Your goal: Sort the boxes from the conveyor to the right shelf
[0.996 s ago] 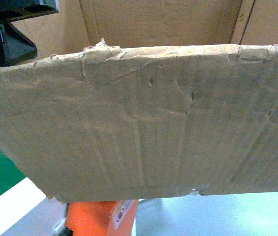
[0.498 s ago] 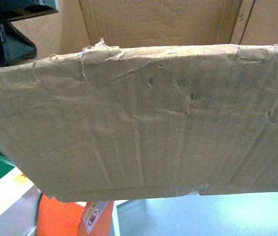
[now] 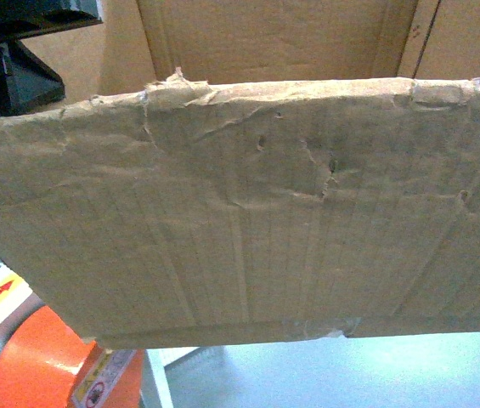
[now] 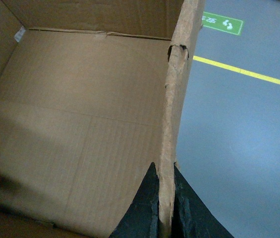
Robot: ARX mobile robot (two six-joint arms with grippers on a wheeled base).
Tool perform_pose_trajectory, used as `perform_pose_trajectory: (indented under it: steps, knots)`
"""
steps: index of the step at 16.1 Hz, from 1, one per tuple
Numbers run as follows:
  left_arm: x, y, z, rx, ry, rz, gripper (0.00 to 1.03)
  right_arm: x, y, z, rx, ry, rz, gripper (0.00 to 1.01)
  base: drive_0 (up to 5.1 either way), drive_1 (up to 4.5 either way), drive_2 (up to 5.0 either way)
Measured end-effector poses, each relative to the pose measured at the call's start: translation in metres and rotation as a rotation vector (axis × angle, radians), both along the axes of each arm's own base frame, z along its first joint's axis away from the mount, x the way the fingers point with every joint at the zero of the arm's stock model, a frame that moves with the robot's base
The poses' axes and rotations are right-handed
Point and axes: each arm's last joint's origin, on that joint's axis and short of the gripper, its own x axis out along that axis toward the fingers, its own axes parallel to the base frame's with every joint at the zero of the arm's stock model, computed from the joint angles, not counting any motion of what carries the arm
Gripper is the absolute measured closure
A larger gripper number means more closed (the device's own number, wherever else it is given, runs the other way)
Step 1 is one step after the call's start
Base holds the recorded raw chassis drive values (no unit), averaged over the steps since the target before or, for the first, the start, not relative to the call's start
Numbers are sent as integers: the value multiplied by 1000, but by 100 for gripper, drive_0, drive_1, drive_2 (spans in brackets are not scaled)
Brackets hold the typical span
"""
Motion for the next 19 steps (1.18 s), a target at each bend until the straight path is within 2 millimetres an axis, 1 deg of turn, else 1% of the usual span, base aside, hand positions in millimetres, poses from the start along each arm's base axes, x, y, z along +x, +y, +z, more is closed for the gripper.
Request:
perform_pose_trajectory:
  steps: [16, 19]
  knots:
    - [0, 0, 0, -1, 1, -2, 100, 0, 0, 0, 0, -1, 0, 99, -89, -89, -89]
    - [0, 1, 0, -1, -2, 1, 100, 0, 1, 0, 1, -3, 3, 99, 368, -379, -259]
